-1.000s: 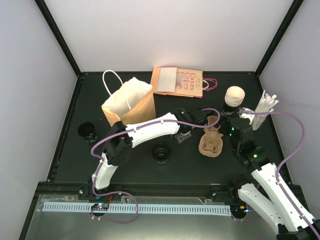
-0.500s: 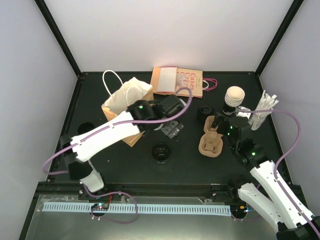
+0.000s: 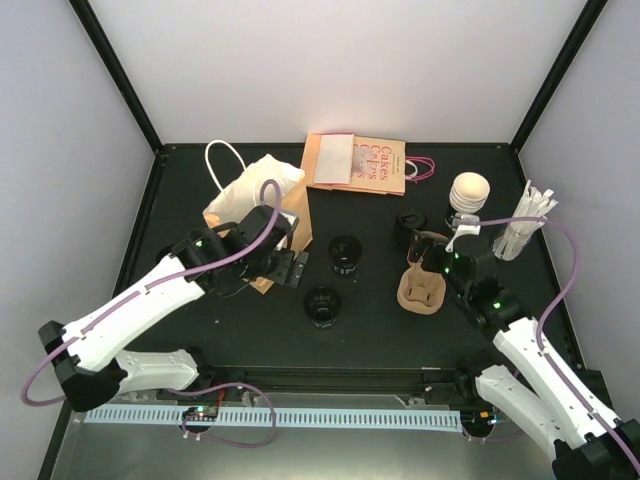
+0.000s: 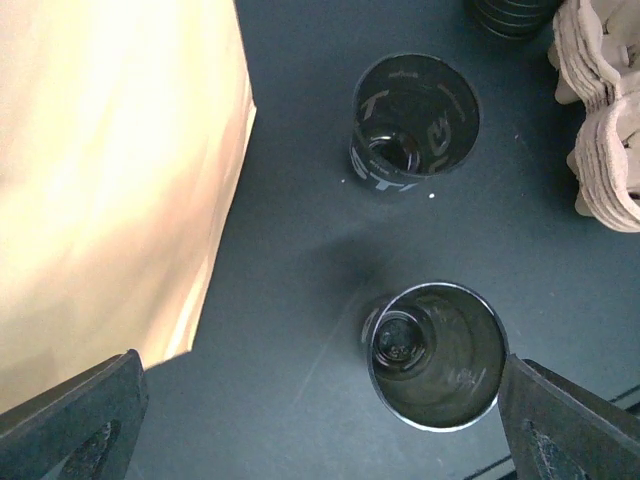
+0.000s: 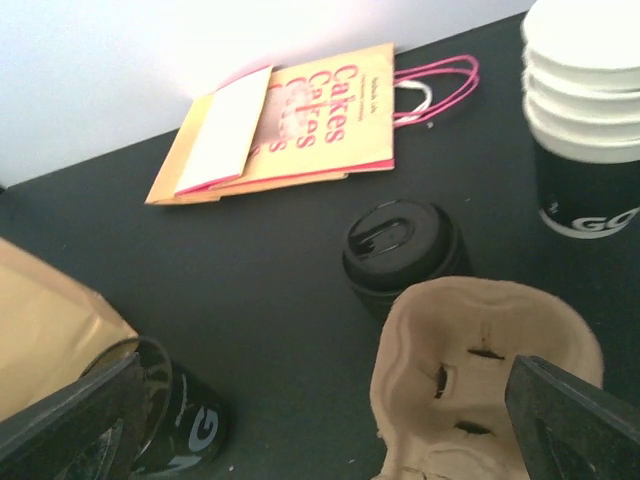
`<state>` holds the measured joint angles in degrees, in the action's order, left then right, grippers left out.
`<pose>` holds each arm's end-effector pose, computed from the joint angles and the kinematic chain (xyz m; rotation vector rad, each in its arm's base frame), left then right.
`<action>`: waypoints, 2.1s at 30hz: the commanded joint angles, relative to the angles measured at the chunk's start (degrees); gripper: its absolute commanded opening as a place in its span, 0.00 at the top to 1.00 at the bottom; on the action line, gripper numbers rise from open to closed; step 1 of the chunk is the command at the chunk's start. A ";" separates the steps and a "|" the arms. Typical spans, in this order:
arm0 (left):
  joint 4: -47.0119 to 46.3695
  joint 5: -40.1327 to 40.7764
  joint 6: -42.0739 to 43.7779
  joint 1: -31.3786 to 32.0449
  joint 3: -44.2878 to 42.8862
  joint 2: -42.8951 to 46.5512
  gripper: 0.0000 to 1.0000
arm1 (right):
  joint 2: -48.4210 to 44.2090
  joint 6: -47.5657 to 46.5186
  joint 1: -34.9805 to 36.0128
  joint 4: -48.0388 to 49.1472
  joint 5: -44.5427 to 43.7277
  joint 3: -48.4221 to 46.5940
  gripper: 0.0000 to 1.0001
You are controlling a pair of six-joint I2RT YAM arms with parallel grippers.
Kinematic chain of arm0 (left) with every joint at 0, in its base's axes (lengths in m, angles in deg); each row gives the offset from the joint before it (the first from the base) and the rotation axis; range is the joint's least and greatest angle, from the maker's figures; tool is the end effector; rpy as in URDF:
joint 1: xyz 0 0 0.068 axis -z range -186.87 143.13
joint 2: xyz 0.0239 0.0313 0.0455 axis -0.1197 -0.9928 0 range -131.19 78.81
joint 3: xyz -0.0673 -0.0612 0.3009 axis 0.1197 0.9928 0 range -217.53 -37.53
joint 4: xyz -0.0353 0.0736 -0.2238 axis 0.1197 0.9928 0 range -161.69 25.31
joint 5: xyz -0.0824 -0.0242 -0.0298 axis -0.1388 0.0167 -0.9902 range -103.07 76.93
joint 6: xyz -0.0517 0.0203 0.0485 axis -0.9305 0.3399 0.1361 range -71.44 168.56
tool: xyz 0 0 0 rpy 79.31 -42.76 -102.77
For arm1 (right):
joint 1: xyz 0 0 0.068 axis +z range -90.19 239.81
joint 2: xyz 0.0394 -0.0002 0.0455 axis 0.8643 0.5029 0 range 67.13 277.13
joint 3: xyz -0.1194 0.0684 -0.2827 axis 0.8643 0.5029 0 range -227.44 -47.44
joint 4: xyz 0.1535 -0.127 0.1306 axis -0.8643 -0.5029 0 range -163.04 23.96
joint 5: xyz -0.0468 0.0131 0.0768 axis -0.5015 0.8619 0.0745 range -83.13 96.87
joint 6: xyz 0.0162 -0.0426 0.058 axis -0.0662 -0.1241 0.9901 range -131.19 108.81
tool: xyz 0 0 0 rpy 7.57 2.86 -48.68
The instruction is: Pack the takeout coffee
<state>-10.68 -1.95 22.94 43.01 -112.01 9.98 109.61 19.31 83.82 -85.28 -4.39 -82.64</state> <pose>0.1372 -0.1442 0.3703 0.4571 2.4933 -0.2887 0.1326 0.0459 0.2922 0.2402 2.0333 0.3998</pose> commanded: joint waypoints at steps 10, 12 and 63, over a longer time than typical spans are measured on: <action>-6.61 -13.51 -14.18 -2.55 10.81 3.73 0.09 | 8.63 -2.84 -0.10 15.30 10.28 4.38 0.00; -7.60 -13.99 -14.73 -2.90 11.29 3.18 0.15 | 9.91 -3.18 -0.11 16.47 10.36 4.67 0.00; -9.25 -19.05 -17.38 -1.99 17.97 -9.62 0.98 | 11.60 -3.67 0.03 22.71 7.05 10.44 0.00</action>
<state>-24.27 -22.33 3.09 40.79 -91.96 -0.73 120.04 16.10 83.84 -65.81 3.95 -73.13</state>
